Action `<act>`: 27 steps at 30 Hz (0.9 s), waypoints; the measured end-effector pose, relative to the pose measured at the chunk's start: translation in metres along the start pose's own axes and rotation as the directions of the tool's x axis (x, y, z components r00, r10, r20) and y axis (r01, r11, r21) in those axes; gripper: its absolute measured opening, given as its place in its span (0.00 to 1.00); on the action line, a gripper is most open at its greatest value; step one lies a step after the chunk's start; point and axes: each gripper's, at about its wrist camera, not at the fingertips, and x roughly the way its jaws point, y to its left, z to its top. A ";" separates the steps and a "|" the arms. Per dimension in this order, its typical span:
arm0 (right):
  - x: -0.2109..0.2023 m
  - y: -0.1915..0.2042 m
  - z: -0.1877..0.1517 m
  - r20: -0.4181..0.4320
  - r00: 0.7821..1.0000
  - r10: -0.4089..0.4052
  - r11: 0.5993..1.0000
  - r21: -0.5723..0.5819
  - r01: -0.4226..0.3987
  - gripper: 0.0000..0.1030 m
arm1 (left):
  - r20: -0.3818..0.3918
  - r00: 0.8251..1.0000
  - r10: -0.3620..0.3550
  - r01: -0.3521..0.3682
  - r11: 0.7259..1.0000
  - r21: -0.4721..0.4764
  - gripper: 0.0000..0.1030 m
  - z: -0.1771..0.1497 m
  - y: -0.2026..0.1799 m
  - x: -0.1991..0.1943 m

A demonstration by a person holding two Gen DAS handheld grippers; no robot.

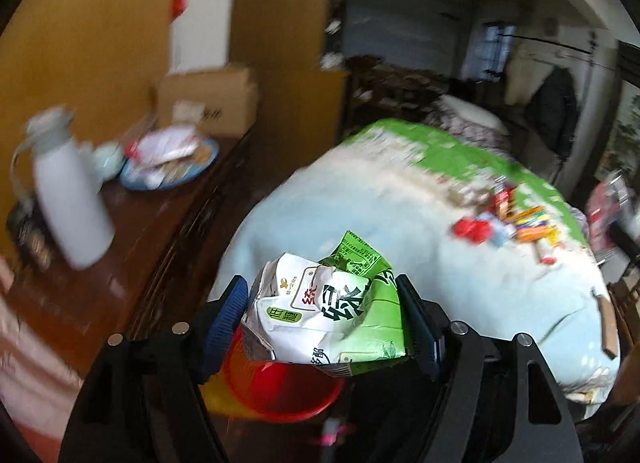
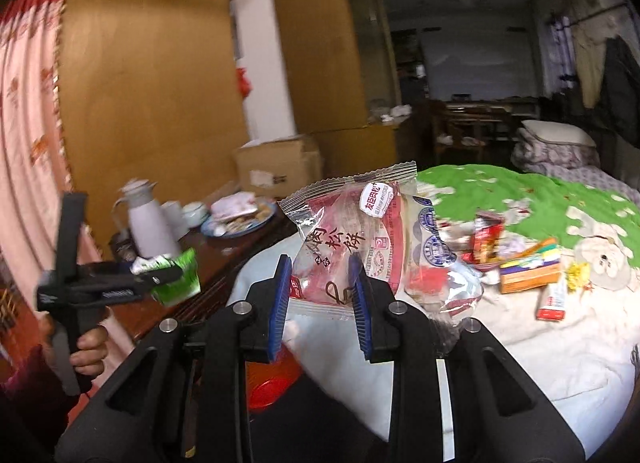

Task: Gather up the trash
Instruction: 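Carry both wrappers to the red wastebasket and open both tools to drop them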

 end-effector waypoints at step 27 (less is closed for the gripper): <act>0.168 0.094 -0.044 -0.445 0.885 0.140 0.978 -0.076 -0.193 0.32 | -0.089 0.921 0.378 -0.384 0.921 -0.059 0.93 -0.052 0.120 0.067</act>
